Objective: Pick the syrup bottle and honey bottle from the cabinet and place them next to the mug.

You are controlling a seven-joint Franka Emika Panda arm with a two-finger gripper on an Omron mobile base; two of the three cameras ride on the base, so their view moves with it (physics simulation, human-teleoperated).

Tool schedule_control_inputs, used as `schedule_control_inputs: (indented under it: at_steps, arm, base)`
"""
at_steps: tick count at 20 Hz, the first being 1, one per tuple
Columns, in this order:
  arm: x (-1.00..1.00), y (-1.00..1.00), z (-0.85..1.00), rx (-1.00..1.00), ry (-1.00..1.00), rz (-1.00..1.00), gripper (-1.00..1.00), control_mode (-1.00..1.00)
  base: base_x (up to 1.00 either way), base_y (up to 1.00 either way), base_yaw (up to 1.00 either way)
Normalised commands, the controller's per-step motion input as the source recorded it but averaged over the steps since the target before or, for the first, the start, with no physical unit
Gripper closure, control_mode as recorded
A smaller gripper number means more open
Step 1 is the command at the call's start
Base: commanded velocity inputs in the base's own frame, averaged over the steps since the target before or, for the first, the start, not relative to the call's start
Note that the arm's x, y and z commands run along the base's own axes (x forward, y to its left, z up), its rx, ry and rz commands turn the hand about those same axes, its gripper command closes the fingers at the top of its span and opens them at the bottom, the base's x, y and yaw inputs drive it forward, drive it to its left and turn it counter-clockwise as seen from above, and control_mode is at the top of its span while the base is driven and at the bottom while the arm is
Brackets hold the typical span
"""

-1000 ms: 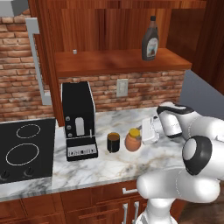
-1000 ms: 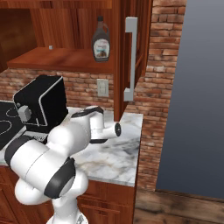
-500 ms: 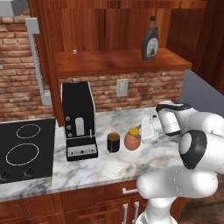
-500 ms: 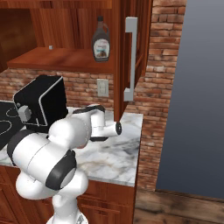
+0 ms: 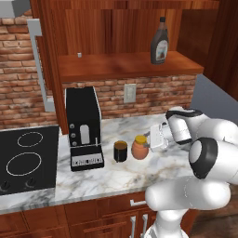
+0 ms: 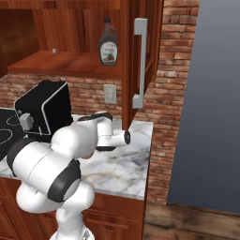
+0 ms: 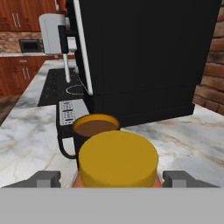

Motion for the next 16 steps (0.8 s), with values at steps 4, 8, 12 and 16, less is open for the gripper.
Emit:
schedule_control_inputs:
  at_steps: [4, 8, 12, 16]
  arm:
    - [0.00, 0.00, 0.03, 0.00, 0.00, 0.00, -1.00, -1.00]
    - [0.00, 0.00, 0.16, 0.00, 0.00, 0.00, -1.00, -1.00]
    - [-0.01, 0.00, 0.24, 0.00, -0.03, 0.00, -1.00, -1.00]
    - [-0.08, 0.00, 0.32, 0.00, -0.05, 0.00, -1.00, -1.00]
  base:
    - [0.00, 0.00, 0.00]
    - [0.00, 0.00, 0.00]
    - [0.00, 0.00, 0.00]
    - [0.00, 0.00, 0.00]
